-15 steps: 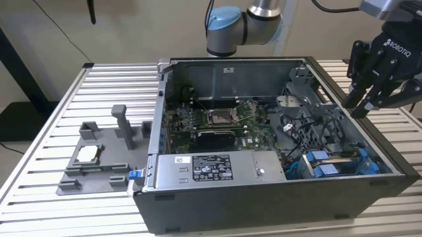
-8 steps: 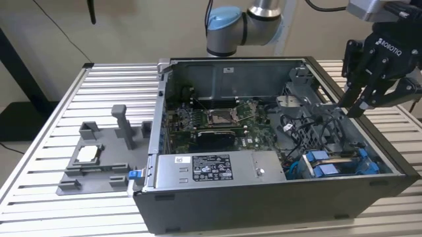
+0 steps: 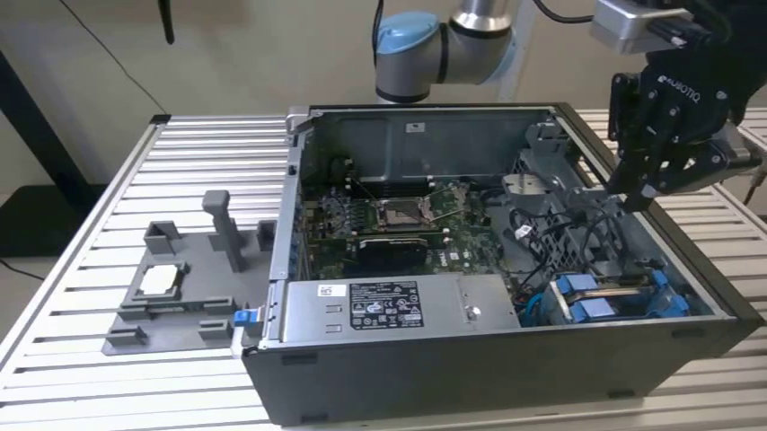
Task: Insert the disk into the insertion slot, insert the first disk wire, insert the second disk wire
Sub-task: 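Insert the second disk wire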
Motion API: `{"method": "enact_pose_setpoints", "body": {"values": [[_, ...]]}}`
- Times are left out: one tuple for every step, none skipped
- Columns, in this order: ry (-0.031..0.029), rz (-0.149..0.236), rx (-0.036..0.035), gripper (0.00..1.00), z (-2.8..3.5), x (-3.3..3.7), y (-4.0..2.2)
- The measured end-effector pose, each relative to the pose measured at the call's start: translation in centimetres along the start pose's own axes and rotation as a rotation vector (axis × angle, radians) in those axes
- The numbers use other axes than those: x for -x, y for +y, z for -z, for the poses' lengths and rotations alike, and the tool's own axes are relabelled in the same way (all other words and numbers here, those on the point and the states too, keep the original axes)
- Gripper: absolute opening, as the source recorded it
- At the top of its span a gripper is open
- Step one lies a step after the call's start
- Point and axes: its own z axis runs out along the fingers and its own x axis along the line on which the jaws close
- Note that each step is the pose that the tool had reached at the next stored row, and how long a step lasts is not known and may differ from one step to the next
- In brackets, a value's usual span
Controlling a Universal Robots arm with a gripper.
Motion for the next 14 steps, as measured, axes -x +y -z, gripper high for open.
{"method": "enact_pose_setpoints", "body": {"values": [[0.0015, 0.000, -0.0058, 0.33, -0.05, 0.21, 0.27], [0.0034, 0.000, -0.0106, 0.33, -0.13, 0.43, 0.57], [0.0057, 0.000, -0.0143, 0.33, -0.20, 0.67, 0.85], [0.0084, 0.001, -0.0169, 0.33, -0.29, 0.87, 1.14], [0.0118, 0.001, -0.0189, 0.33, -0.37, 1.04, 1.46], [0.0165, 0.001, -0.0209, 0.33, -0.44, 1.16, 1.85], [0.0213, 0.001, -0.0224, 0.33, -0.49, 1.24, 2.22], [0.0263, 0.002, -0.0241, 0.33, -0.55, 1.33, 2.62], [0.0307, 0.002, -0.0265, 0.33, -0.61, 1.41, 3.00], [0.0346, 0.002, -0.0295, 0.33, -0.67, 1.47, 3.38], [0.0375, 0.002, -0.0349, 0.33, -0.73, 1.54, 3.75], [0.0396, 0.002, -0.0423, 0.33, -0.79, 1.62, 4.10], [0.0413, 0.003, -0.0491, 0.33, -0.86, 1.70, 4.43], [0.0433, 0.003, -0.0567, 0.33, -0.93, 1.78, 4.77]]}}
